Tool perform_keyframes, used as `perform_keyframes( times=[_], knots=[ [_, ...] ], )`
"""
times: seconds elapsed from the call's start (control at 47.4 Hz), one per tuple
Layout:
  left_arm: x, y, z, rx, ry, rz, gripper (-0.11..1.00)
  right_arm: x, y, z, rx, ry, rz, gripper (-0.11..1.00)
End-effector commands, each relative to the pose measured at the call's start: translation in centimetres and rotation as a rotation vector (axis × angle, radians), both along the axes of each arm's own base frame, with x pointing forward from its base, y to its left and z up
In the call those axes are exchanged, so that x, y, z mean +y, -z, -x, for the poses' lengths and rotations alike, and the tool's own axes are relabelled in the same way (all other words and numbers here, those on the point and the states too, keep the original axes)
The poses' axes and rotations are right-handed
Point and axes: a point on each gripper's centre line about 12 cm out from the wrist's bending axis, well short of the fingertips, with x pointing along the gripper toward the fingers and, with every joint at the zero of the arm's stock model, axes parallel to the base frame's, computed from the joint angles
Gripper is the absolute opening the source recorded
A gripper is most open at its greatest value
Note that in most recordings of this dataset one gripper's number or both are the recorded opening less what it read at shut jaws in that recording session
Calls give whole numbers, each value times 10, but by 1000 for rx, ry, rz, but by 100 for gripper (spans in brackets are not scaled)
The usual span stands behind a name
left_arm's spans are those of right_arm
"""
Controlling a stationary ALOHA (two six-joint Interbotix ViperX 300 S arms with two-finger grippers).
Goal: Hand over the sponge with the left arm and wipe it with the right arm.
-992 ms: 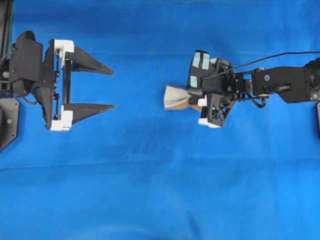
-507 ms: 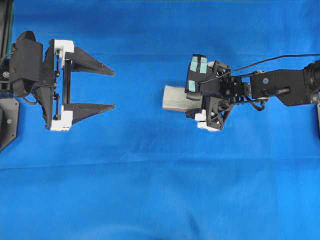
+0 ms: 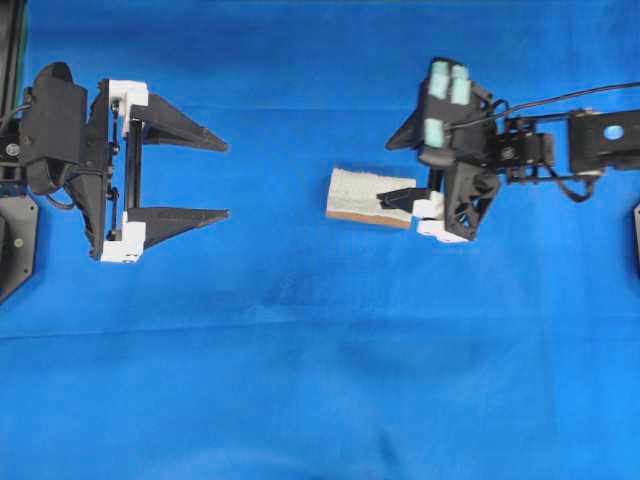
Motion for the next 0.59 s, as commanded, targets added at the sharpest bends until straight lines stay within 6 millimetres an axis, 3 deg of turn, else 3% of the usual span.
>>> perform_keyframes(
  times=[0.0, 0.127, 0.57],
  knots=[
    [-1, -6, -1, -21, 3, -1, 90, 4, -27, 2, -77, -13, 12, 74],
    [-1, -6, -1, -21, 3, -1, 90, 7, -36, 7, -105, -21, 13, 74],
    [-1, -6, -1, -21, 3, -1, 90, 8, -36, 5, -121, -27, 13, 74]
  ],
)
